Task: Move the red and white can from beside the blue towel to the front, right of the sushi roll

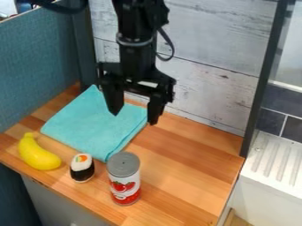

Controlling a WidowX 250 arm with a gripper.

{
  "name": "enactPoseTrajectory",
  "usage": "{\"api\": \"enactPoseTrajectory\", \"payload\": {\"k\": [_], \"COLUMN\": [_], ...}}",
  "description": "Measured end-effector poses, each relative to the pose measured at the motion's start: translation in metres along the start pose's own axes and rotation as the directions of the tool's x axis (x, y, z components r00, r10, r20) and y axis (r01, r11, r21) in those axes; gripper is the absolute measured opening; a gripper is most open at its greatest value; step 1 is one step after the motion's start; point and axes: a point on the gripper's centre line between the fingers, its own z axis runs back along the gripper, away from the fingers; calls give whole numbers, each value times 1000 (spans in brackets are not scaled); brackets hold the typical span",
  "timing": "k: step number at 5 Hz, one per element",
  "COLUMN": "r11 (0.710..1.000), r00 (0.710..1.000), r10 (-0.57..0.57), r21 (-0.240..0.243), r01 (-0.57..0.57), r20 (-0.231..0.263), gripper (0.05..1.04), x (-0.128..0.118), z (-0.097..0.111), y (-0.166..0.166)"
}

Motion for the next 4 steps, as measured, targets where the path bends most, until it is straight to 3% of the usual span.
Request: {"api": "enactPoseTrajectory", "payload": {"k": [1, 4], "r11": [1000, 1000], "r00": [999, 998], "r10": [-11, -7], "r21": [-12, -14], "r01": [10, 6], "r20": [-51, -55], "gripper": [1001, 1001], "x": [-4, -4], "z": [4, 4], "y": [10, 12]}}
